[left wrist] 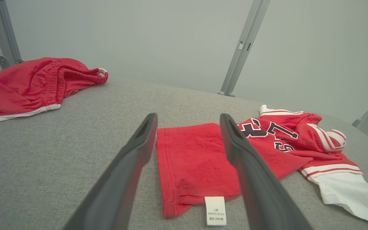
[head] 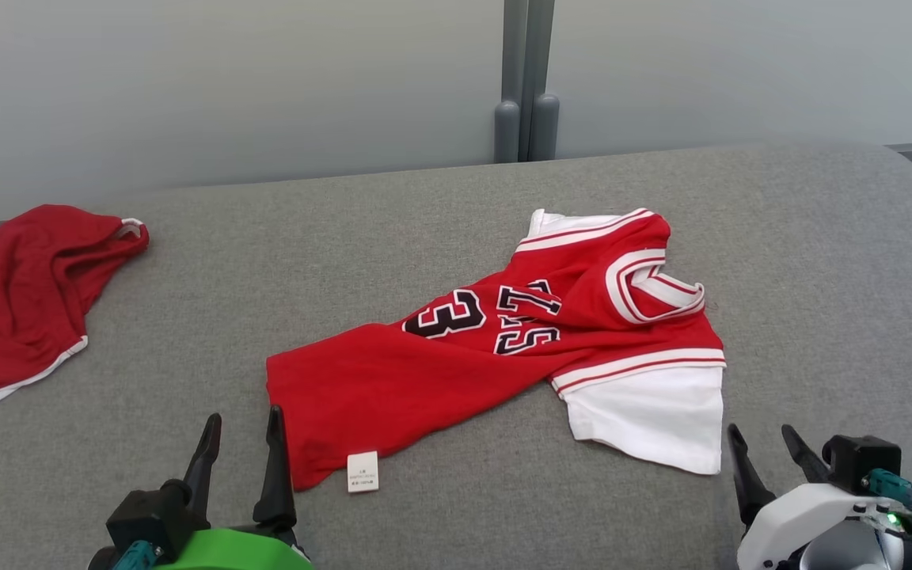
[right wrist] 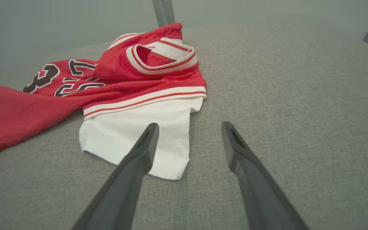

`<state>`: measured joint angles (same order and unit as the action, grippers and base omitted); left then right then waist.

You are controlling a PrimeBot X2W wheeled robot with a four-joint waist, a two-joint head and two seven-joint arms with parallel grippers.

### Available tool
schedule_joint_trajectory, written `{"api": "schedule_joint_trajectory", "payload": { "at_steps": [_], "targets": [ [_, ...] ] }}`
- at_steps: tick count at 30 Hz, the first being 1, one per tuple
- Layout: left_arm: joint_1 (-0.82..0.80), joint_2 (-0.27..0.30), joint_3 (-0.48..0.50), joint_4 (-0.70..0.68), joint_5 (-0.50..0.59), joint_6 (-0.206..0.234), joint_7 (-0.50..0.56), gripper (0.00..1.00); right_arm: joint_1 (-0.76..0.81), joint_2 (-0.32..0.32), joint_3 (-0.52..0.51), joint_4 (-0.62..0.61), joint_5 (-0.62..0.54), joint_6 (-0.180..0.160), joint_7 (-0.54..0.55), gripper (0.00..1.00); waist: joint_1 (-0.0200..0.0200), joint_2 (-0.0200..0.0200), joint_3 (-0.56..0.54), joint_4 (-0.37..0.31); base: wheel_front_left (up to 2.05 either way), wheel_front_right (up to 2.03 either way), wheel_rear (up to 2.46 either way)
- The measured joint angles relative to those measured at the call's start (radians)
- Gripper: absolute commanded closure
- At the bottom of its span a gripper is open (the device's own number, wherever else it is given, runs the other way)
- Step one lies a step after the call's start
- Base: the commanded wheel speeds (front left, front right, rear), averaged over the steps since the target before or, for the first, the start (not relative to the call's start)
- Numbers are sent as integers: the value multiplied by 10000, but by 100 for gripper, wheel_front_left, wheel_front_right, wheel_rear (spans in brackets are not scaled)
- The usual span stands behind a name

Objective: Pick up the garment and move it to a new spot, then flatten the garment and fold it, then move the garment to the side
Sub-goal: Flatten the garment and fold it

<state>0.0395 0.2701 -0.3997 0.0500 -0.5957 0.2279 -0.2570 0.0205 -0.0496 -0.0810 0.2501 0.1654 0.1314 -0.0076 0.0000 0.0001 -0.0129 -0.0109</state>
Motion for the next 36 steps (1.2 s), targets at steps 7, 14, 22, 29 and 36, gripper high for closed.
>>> {"api": "schedule_joint_trajectory", "payload": {
  "at_steps": [7,14,22,29,36],
  "targets": [
    [-71,-4,-102,-42,29,0,25,0,-102,6,178,1327,568,0,-130,0,0,0,178,153,0,0,0],
    [-160,35,-77,-86,31,13,67,0,-743,6,263,2581,709,0,-637,0,0,0,356,437,0,0,0],
    [-263,63,-71,-111,31,23,94,0,-1545,2,336,3992,671,-2,-803,14,0,0,509,791,0,0,0],
    [-263,88,-29,-111,27,50,92,0,-2075,-10,336,4819,763,2,-825,100,0,0,570,956,0,0,0],
    [-262,79,15,-125,2,86,81,0,-2336,12,284,4924,1290,2,-1141,100,1,0,575,906,0,0,0]
  ]
}}
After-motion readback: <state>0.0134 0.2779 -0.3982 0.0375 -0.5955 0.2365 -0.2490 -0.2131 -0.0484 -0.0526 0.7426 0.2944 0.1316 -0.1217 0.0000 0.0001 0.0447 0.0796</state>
